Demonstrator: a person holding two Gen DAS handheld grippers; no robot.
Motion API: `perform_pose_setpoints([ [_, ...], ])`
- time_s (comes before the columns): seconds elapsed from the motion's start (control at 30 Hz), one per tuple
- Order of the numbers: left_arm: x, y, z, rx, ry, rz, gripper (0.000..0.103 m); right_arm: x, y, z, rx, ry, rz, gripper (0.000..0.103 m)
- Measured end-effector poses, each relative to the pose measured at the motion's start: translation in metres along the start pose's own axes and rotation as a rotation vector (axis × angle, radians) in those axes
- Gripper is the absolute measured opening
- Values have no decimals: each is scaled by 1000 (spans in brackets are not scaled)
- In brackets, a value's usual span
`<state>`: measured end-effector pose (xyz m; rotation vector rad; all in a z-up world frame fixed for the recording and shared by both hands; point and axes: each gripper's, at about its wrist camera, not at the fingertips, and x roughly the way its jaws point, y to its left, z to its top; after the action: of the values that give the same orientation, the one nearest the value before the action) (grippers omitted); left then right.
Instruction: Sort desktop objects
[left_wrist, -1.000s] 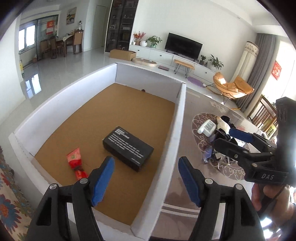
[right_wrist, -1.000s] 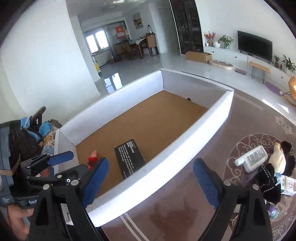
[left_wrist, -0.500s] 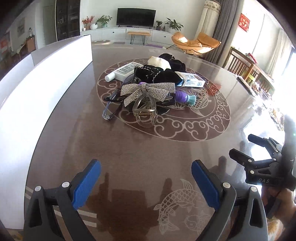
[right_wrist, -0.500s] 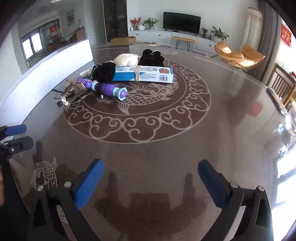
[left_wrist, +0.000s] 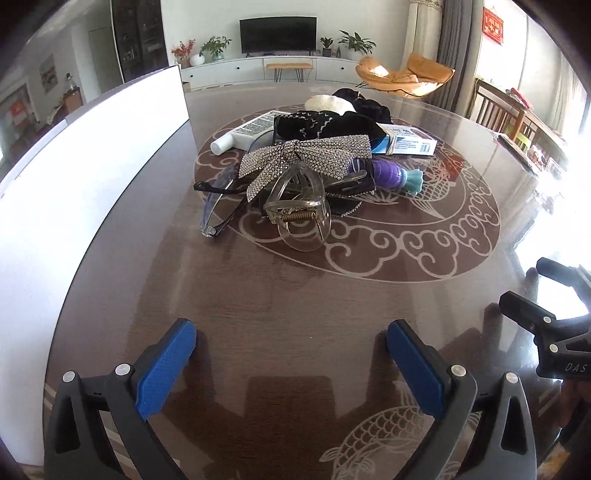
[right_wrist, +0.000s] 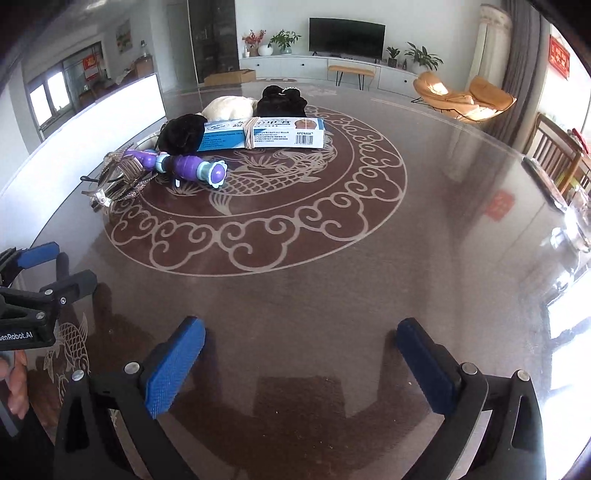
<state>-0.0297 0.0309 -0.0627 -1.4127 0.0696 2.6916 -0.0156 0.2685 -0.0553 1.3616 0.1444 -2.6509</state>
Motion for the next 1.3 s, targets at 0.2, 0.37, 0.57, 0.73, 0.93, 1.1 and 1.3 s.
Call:
perform_pose_setpoints([
  [0.2, -1, 1, 0, 3, -3, 2, 103, 0, 0, 0, 0, 0, 0, 103],
  [0.37, -2, 1, 0, 1, -4, 2, 103, 0, 0, 0, -1, 0, 1, 103],
  [0.57, -3, 1, 1, 1, -7, 6, 103, 0, 0, 0, -2, 1, 4, 103],
  [0.73, -3, 2, 1, -3, -7, 5, 103, 0, 0, 0, -3, 0, 6, 103],
  [0.93, -2, 2, 1, -1, -8, 8, 103, 0, 0, 0, -2, 1, 9, 103],
  [1.1, -2, 2, 1, 1, -9, 6, 103, 0, 0, 0, -2, 1, 10, 103],
  [1.3, -2, 2, 1, 2, -8, 6, 103, 0, 0, 0, -3, 1, 10, 103],
])
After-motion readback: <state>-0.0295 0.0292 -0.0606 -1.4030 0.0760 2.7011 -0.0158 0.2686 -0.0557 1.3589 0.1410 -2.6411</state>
